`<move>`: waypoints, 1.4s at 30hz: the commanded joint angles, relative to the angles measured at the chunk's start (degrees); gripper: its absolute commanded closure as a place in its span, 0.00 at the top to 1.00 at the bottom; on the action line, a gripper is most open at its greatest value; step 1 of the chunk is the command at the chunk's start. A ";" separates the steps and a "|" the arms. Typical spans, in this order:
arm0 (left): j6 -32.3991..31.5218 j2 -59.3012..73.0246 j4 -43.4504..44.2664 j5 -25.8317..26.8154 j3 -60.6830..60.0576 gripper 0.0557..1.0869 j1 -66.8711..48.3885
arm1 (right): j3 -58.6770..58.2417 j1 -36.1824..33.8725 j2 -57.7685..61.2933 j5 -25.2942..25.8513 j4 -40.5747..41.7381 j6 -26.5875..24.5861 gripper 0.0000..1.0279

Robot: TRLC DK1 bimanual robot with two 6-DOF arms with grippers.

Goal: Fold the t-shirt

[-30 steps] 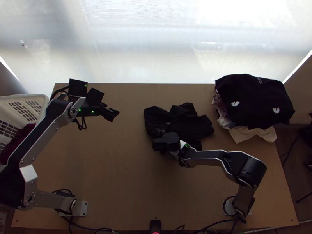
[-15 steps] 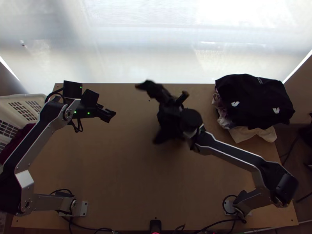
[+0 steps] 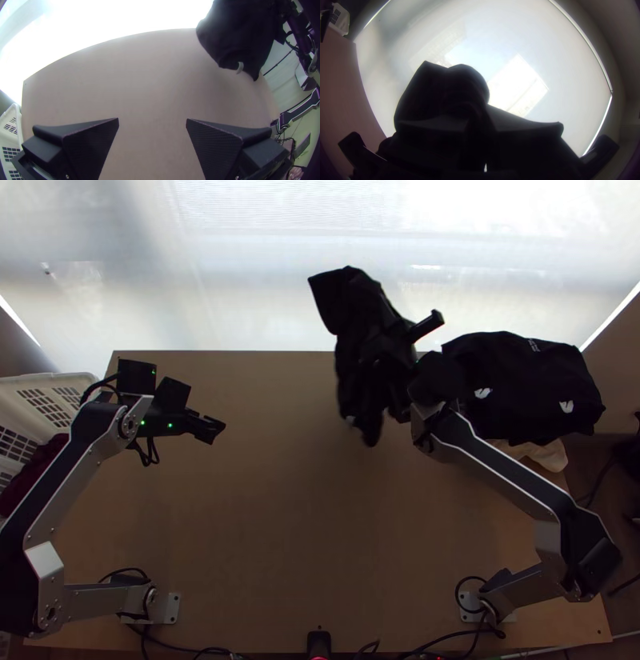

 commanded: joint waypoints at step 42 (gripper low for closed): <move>1.98 3.36 -1.13 -0.64 1.15 0.96 1.34 | 9.81 -24.49 -0.58 -1.20 -4.69 -0.04 0.03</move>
